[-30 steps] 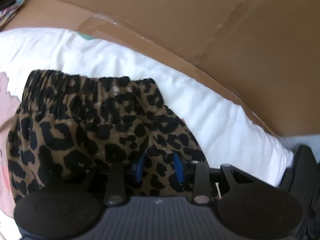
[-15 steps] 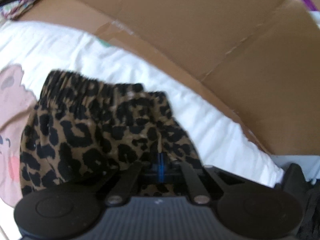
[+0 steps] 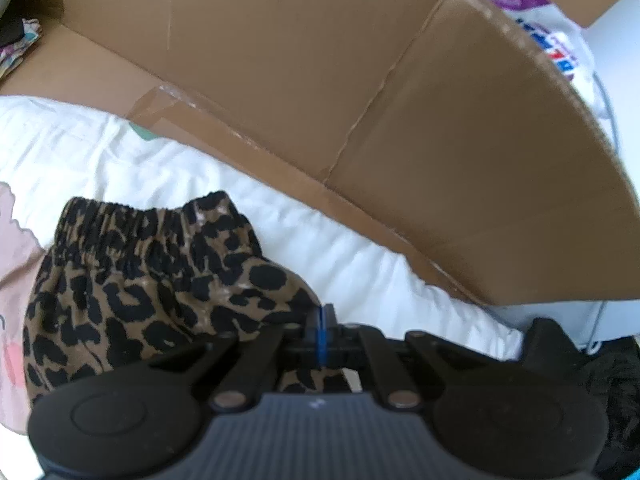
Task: Fold clothes
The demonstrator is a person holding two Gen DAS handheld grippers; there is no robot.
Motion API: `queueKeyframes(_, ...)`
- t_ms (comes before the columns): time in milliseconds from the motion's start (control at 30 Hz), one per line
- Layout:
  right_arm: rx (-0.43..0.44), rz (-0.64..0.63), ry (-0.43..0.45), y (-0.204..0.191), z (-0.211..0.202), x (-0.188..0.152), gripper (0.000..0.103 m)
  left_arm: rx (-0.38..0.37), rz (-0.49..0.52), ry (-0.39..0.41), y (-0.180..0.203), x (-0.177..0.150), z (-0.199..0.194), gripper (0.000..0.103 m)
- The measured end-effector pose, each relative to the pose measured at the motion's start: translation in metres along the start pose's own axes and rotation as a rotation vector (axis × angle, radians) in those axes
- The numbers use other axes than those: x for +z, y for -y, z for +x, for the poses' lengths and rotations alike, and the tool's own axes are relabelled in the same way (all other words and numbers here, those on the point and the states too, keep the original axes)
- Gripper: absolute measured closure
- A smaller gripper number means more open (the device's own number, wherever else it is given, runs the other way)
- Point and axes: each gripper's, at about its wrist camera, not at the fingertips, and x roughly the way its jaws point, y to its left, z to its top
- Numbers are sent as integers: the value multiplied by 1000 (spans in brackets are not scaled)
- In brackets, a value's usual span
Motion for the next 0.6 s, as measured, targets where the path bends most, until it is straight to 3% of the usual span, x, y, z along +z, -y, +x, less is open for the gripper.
queueKeyframes(600, -7, -17, -17, -9, 1, 1, 100, -1, 22, -30, 0, 2, 51, 103)
